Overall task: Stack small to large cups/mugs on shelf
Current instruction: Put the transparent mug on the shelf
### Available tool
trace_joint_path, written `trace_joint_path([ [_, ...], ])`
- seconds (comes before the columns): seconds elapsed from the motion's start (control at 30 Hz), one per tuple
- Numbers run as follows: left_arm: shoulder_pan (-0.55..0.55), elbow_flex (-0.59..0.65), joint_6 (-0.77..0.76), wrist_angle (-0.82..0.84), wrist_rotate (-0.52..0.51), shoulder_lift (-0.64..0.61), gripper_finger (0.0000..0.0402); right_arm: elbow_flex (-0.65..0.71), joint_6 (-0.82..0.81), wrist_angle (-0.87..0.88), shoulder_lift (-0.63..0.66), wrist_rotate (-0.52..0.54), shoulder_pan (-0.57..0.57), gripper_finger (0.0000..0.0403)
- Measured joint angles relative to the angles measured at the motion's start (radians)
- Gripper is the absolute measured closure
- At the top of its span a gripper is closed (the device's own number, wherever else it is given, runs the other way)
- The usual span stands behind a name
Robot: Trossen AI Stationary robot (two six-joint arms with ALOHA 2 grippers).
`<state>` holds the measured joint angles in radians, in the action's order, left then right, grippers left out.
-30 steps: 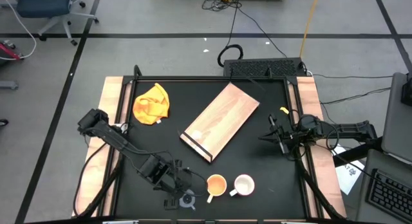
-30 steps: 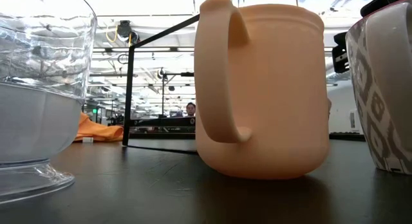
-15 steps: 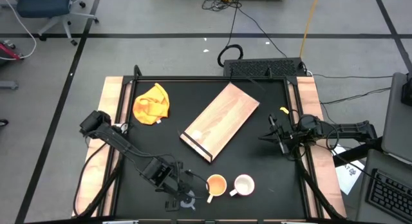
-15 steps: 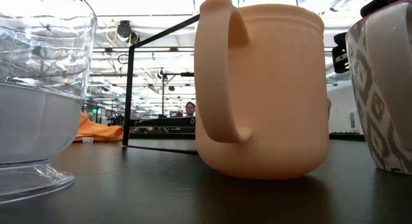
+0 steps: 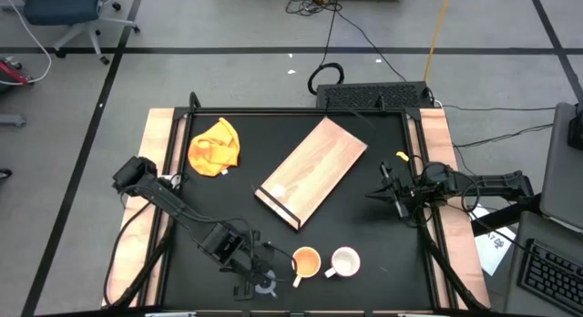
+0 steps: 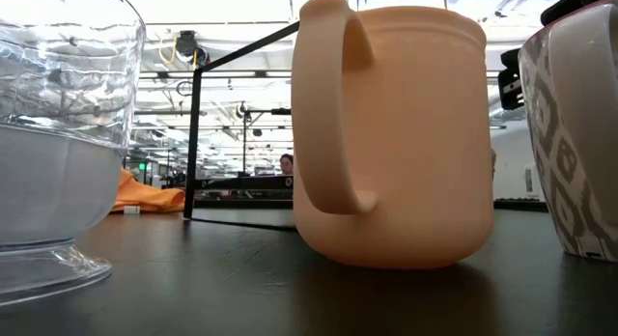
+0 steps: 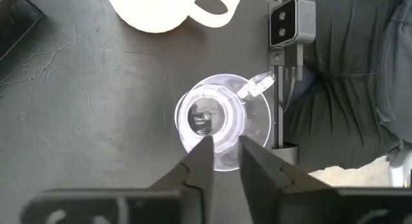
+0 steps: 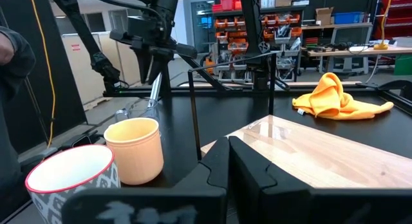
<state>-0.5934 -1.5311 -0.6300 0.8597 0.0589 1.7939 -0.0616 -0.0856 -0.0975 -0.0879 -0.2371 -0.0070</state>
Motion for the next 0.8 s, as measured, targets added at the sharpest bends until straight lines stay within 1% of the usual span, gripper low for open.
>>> trace_joint_path([
  [0.13,0.0,0.0,0.003,-0.004,-0.001,0.0,0.0277,0.0,0.0,0.0,0.0,0.0,0.0,0.0403],
  [0.23,-0.004,0.001,0.02,-0.059,-0.004,0.0,0.0239,0.0,0.0,0.0,0.0,0.0,0.0,0.0403],
  [0.37,-0.005,0.001,0.019,-0.121,0.03,-0.001,0.019,0.0,0.0,0.0,0.0,0.0,0.0,0.0403],
  [0.47,-0.005,0.001,0.023,-0.125,0.042,-0.002,0.0163,0.0,0.0,0.0,0.0,0.0,0.0,0.0403],
  [0.63,-0.002,0.001,0.022,-0.125,0.043,-0.002,0.014,0.0,0.0,0.0,0.0,0.0,0.0,0.0403],
  [0.8,0.0,0.001,0.023,-0.115,0.044,-0.002,0.0137,0.0,0.0,0.0,0.0,0.0,0.0,0.0403],
])
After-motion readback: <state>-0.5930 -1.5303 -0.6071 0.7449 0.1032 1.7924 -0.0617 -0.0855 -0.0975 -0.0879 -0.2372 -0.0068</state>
